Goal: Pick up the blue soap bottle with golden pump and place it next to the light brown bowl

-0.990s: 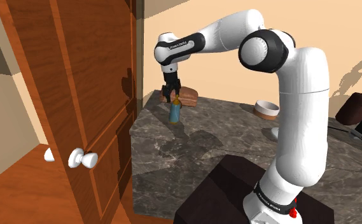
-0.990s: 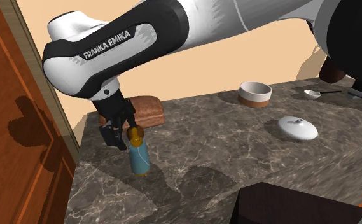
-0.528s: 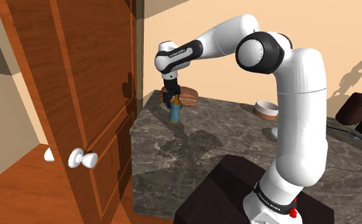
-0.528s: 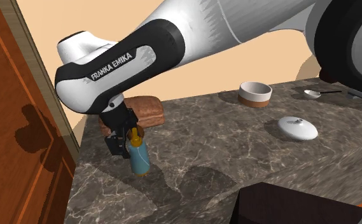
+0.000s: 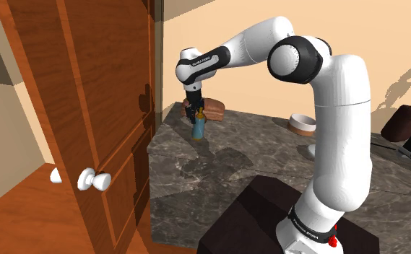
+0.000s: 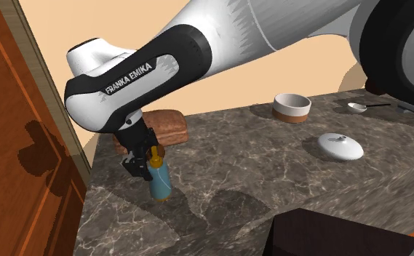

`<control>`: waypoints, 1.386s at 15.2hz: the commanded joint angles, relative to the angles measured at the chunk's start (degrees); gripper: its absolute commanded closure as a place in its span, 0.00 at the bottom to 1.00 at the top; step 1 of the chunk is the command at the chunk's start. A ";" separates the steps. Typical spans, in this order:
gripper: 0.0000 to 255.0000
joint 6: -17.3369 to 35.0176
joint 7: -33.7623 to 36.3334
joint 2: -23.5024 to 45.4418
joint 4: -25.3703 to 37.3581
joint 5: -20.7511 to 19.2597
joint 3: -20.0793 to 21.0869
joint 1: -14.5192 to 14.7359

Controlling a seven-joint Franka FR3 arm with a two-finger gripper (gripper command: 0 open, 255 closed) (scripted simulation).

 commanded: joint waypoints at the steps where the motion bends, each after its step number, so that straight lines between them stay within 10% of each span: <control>1: 1.00 0.00 0.00 0.00 0.00 0.00 0.00 0.00; 21: 1.00 -7.91 -0.74 -2.81 5.14 0.02 -0.06 0.11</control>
